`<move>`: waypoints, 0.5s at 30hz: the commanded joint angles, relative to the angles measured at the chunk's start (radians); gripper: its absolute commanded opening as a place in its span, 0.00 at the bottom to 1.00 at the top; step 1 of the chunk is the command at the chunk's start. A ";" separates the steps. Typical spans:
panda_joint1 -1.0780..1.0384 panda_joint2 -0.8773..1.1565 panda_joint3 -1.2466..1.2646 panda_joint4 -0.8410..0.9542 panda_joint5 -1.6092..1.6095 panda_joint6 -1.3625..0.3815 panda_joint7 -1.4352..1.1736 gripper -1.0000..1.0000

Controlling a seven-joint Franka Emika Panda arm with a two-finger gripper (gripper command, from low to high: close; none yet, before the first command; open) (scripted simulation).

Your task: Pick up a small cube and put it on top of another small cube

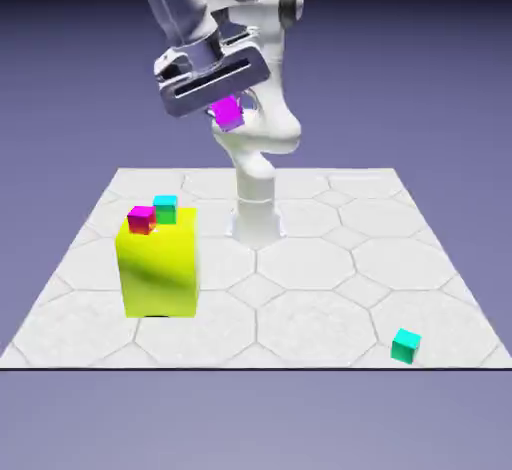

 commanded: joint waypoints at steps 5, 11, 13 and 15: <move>0.133 0.069 -0.181 -0.009 -0.023 -0.015 0.011 0.00; 0.293 0.151 -0.399 -0.021 -0.048 -0.034 0.024 0.00; 0.346 0.179 -0.471 -0.025 -0.057 -0.040 0.028 0.00; 0.400 0.207 -0.544 -0.028 -0.065 -0.047 0.033 0.00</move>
